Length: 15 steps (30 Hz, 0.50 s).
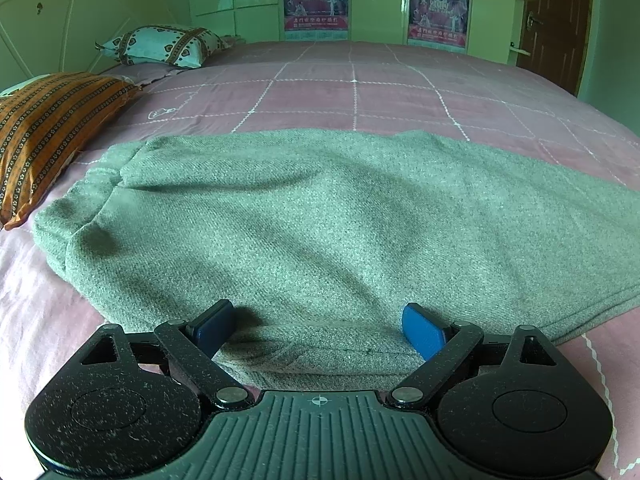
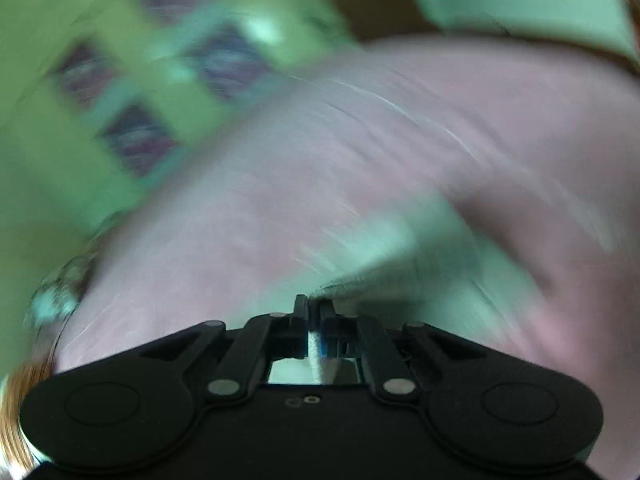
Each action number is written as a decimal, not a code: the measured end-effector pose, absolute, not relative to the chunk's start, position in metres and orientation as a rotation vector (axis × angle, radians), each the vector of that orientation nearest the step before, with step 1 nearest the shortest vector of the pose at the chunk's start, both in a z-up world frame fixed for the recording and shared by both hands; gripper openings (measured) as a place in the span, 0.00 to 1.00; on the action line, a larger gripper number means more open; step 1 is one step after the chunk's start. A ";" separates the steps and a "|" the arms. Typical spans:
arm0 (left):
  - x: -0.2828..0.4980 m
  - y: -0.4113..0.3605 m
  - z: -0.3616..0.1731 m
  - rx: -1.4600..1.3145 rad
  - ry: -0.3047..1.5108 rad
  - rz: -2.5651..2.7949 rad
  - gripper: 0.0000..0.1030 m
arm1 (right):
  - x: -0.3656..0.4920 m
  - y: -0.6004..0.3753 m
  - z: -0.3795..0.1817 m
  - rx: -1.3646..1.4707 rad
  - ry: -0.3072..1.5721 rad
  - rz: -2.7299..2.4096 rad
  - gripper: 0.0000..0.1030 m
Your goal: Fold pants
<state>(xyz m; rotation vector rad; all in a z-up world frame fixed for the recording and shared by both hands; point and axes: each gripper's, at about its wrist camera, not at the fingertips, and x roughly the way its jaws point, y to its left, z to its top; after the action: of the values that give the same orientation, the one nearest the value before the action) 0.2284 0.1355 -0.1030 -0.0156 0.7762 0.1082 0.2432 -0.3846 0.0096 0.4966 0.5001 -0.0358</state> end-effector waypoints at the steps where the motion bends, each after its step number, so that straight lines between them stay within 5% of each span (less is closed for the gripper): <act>1: 0.228 0.135 -0.103 -0.016 0.777 0.109 0.87 | 0.241 -0.381 0.037 0.498 0.420 0.008 0.00; 5: 0.228 0.136 -0.104 -0.024 0.770 0.108 0.88 | 0.225 -0.385 0.063 0.503 0.303 0.049 0.00; 10: 0.228 0.137 -0.104 -0.019 0.772 0.095 0.88 | 0.229 -0.413 -0.054 0.575 0.619 -0.114 0.00; 13: 0.229 0.137 -0.104 -0.017 0.775 0.093 0.88 | 0.219 -0.433 -0.083 0.761 0.613 -0.101 0.01; 15: 0.229 0.136 -0.104 -0.015 0.776 0.097 0.89 | 0.217 -0.446 -0.092 0.866 0.588 -0.109 0.15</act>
<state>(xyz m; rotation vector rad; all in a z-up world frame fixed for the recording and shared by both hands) 0.2292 0.1362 -0.1040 -0.0149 0.7763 0.0971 0.2174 -0.4456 -0.0919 0.8663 0.5884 -0.1086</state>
